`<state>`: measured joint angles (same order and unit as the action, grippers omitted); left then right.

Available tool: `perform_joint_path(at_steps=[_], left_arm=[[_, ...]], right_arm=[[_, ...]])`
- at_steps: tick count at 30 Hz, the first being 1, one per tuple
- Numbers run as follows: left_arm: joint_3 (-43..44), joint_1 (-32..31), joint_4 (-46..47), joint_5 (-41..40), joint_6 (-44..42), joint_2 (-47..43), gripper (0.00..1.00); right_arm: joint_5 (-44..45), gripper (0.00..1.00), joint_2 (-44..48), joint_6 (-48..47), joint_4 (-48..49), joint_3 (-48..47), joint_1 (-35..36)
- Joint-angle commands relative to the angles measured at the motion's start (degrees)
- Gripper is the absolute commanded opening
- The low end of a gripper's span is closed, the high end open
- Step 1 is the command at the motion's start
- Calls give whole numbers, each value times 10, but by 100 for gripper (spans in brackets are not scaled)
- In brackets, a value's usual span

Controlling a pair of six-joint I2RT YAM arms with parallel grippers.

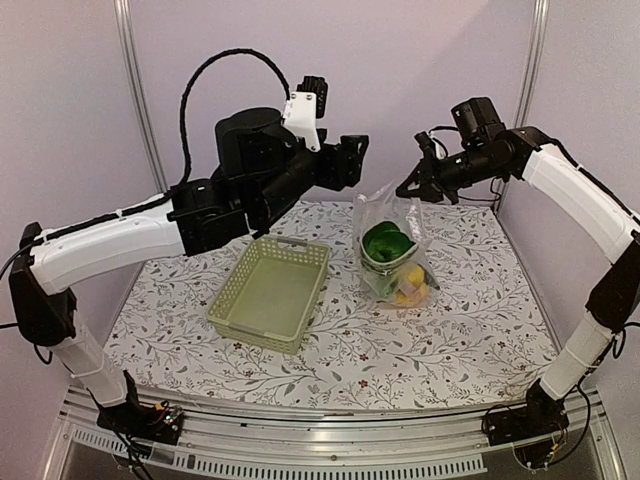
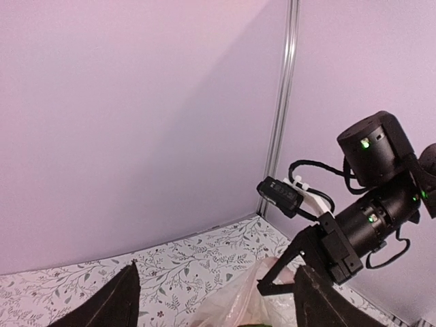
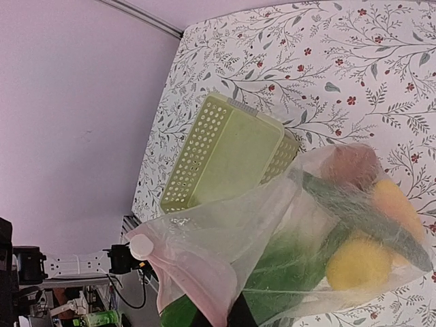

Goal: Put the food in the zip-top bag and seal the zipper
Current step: Place the fake vegetable in the zipper food storage bag, then pass from the right arm to the left

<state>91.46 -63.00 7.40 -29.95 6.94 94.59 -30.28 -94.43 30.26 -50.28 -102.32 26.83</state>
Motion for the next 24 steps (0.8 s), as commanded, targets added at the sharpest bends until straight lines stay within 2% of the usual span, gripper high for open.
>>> perform_joint_path(at_steps=[1,5,9,10,13,17,24], left_arm=[[5,0,-165,-16,84,-15,76],[10,18,-264,23,190,-7,68],[-23,52,-248,154,249,-3,52],[-25,57,-246,170,252,2,50],[-12,66,-264,171,269,25,52],[15,91,-261,220,297,61,50],[51,93,-277,259,301,92,48]], right_arm=[[2,0,23,10,56,11,-3],[1,0,12,7,61,-2,-3],[0,0,6,6,72,5,-3],[0,0,5,4,75,10,-2],[-5,0,3,1,85,26,-3],[-13,0,-3,-5,90,40,-2],[-18,0,-10,-16,95,53,2]])
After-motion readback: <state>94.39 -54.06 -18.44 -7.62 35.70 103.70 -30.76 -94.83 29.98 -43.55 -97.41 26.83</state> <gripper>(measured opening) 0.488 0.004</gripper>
